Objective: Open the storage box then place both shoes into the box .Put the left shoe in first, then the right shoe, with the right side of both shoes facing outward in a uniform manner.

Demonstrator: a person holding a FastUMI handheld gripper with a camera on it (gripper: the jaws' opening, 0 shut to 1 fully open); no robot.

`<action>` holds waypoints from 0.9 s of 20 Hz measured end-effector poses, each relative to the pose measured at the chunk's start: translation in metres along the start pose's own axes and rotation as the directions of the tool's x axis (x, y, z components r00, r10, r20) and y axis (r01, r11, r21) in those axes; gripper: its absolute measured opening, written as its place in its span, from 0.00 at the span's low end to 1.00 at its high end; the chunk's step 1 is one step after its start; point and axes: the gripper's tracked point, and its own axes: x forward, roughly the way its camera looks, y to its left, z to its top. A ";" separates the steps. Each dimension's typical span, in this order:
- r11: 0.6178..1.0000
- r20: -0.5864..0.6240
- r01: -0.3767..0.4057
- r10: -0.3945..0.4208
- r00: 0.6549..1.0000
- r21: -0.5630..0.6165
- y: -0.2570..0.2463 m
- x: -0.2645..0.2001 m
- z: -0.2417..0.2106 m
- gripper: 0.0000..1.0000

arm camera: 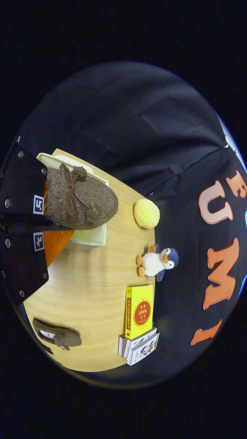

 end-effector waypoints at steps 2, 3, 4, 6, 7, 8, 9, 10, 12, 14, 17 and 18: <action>1.000 -0.032 0.007 -0.007 0.999 -0.012 0.017 0.022 -0.005 0.05; 1.000 -0.051 0.022 -0.023 0.998 -0.017 0.021 0.033 -0.010 0.05; 0.999 -0.078 0.041 -0.043 0.996 -0.019 0.024 0.045 -0.016 0.05; 0.997 -0.137 0.073 -0.072 0.988 -0.003 0.029 0.067 -0.030 0.05; 0.997 -0.162 0.082 -0.078 0.984 0.015 0.033 0.079 -0.036 0.05; 0.995 -0.185 0.092 -0.085 0.979 0.032 0.035 0.089 -0.043 0.05; 0.993 -0.211 0.107 -0.096 0.973 0.042 0.034 0.098 -0.050 0.05; 0.991 -0.241 0.124 -0.111 0.964 0.042 0.032 0.105 -0.057 0.05; 0.987 -0.285 0.153 -0.135 0.949 0.041 0.030 0.117 -0.069 0.05; 0.986 -0.322 0.159 -0.137 0.937 0.041 0.033 0.124 -0.079 0.06; 0.988 -0.364 0.153 -0.135 0.921 0.021 0.040 0.134 -0.091 0.10; 0.991 -0.386 0.129 -0.108 0.916 0.028 0.047 0.135 -0.098 0.11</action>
